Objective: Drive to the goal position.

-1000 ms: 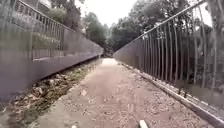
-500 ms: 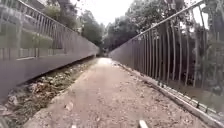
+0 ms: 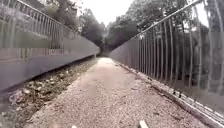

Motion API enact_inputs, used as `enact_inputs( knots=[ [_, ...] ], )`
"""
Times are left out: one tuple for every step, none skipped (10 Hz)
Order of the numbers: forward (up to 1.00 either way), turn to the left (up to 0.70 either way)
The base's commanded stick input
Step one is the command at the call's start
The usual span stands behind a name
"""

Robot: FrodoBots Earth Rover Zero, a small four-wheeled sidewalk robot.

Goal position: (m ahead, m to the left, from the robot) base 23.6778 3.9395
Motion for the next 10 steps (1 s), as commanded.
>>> enact_inputs(
  knots=[
    [1.00,0.00],
    [1.00,0.00],
    [1.00,0.00],
    [1.00,0.00],
    [1.00,0.00],
    [1.00,0.00],
    [1.00,0.00],
    [1.00,0.00],
    [1.00,0.00],
    [1.00,0.00]
  ],
)
